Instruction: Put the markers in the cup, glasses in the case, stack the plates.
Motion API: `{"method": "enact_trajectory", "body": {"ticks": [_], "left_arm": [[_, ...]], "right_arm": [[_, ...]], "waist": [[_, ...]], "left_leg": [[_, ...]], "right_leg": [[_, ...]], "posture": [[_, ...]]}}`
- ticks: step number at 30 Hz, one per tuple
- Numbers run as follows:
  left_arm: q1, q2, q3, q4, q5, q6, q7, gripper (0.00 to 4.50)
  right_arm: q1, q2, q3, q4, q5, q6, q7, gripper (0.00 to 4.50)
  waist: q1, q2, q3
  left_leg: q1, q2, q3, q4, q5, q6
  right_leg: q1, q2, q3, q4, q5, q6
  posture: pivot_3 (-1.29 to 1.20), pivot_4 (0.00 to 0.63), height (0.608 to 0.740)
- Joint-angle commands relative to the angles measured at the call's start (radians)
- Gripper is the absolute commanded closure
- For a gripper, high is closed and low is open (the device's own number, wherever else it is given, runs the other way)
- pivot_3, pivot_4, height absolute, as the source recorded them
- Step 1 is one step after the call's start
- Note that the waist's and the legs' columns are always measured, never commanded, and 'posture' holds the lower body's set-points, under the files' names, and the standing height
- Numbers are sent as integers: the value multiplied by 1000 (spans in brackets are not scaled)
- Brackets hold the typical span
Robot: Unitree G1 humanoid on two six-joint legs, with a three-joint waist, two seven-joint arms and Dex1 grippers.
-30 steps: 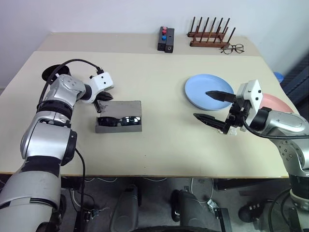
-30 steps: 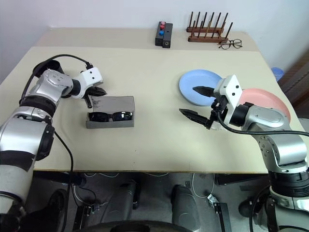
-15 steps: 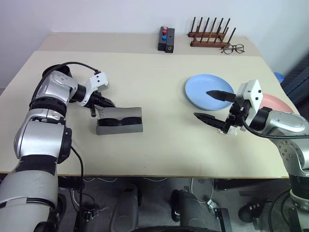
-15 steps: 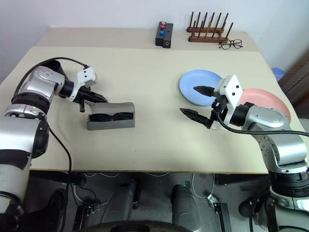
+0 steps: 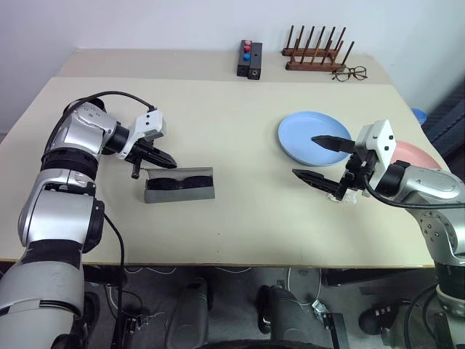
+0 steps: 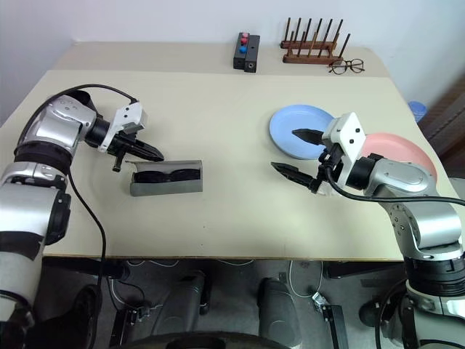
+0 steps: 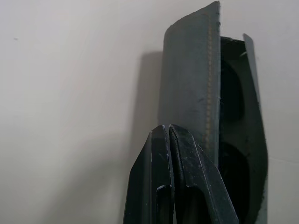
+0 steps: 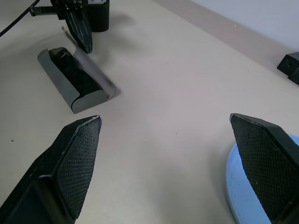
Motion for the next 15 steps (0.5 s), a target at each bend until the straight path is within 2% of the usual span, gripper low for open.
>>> {"method": "enact_trajectory", "body": {"ticks": [1,6,9,15], "left_arm": [[39,48,-59,-103,-88,32,-4,4439],[101,94,-117,-241,-200,104,-4,4439],[130,111,-130,-304,-216,116,-4,4439],[66,63,-23,-239,-212,75,73,4439]], "right_arm": [[-15,-1,-22,-7,-1,-24,2,0],[-2,-6,-27,-24,27,-10,33,0],[9,-10,-31,-37,38,-6,47,0],[0,-8,-30,-18,18,-25,41,0]], "waist": [[0,0,0],[-1,0,0],[2,0,0],[2,0,0]], "left_leg": [[0,0,0,0,0,0],[0,0,0,0,0,0],[0,0,0,0,0,0],[0,0,0,0,0,0]], "right_leg": [[0,0,0,0,0,0],[0,0,0,0,-1,-3],[0,0,0,0,-2,-3],[0,0,0,0,-2,-3]], "posture": [[0,150,740],[0,150,740],[0,150,740],[0,150,740]]}}
